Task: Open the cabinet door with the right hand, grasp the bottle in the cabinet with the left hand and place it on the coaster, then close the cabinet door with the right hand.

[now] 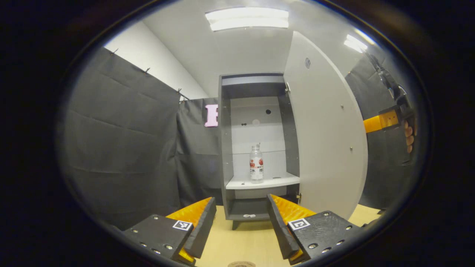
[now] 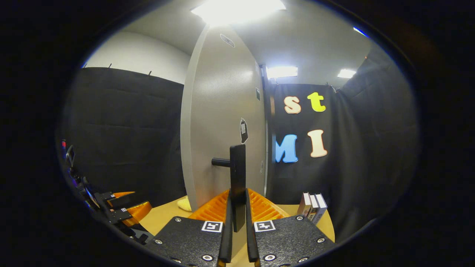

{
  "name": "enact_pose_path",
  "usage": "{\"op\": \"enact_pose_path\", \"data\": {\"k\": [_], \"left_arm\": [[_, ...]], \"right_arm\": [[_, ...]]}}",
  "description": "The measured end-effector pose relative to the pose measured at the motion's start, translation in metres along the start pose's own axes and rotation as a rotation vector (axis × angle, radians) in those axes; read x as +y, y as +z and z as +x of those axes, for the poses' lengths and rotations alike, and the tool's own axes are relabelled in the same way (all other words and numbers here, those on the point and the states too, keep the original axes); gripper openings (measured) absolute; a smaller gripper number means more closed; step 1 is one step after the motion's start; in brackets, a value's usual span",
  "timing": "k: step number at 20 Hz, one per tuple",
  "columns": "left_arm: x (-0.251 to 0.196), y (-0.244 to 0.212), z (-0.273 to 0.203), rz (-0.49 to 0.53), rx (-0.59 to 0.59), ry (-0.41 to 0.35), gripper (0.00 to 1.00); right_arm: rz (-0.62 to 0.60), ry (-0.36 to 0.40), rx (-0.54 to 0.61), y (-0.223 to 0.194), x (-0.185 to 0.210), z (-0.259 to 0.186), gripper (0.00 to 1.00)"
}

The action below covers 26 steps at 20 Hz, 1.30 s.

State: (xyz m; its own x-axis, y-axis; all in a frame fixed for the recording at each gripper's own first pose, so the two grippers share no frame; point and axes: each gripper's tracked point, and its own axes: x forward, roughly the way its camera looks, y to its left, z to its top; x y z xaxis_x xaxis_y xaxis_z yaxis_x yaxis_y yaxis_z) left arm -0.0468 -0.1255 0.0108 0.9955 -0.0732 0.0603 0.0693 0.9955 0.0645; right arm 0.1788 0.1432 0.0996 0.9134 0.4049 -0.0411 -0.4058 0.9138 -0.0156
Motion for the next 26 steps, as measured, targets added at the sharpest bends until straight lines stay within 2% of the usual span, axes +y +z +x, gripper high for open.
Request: {"op": "enact_pose_path", "data": {"k": [3, 5, 6, 8, 10, 11, 12, 15, 16, 17, 18, 19, 26], "left_arm": [[-0.006, 0.006, -0.003, 0.019, -0.002, -0.006, 0.83], [-0.010, 0.010, -0.001, 0.021, -0.008, -0.015, 0.83], [-0.011, 0.014, 0.000, 0.022, -0.009, -0.022, 0.72], [-0.016, 0.020, 0.009, 0.020, -0.011, -0.043, 0.84], [-0.021, 0.025, 0.027, 0.008, -0.010, -0.070, 0.84], [-0.022, 0.027, 0.040, -0.001, -0.010, -0.086, 0.72], [-0.024, 0.030, 0.051, -0.013, -0.010, -0.101, 0.72], [-0.030, 0.041, 0.088, -0.041, -0.016, -0.143, 0.72], [-0.032, 0.044, 0.102, -0.045, -0.017, -0.154, 0.84], [-0.033, 0.044, 0.115, -0.049, -0.019, -0.166, 0.78], [-0.034, 0.046, 0.128, -0.055, -0.021, -0.177, 0.72], [-0.037, 0.045, 0.144, -0.062, -0.019, -0.190, 0.78], [-0.054, 0.040, 0.239, -0.125, 0.010, -0.276, 0.78]], "right_arm": [[0.019, -0.049, -0.004, 0.000, -0.020, -0.004, 0.11], [0.057, -0.028, -0.002, -0.001, -0.013, -0.007, 0.12], [0.058, -0.029, -0.006, -0.002, -0.012, -0.009, 0.11], [0.027, -0.040, -0.018, 0.000, -0.014, -0.021, 0.11], [0.006, -0.058, -0.018, -0.004, -0.019, -0.030, 0.11], [0.004, -0.062, -0.009, -0.009, -0.021, -0.033, 0.12], [0.008, -0.061, 0.004, -0.013, -0.023, -0.037, 0.13], [-0.039, -0.175, 0.016, -0.022, -0.051, -0.057, 0.26], [-0.042, -0.206, 0.013, -0.024, -0.059, -0.061, 0.32], [-0.033, -0.226, 0.011, -0.027, -0.062, -0.065, 0.59], [-0.022, -0.250, 0.009, -0.030, -0.066, -0.068, 0.71], [-0.016, -0.280, 0.010, -0.033, -0.073, -0.073, 0.93], [-0.001, -0.497, 0.048, -0.055, -0.113, -0.092, 0.95]]}}
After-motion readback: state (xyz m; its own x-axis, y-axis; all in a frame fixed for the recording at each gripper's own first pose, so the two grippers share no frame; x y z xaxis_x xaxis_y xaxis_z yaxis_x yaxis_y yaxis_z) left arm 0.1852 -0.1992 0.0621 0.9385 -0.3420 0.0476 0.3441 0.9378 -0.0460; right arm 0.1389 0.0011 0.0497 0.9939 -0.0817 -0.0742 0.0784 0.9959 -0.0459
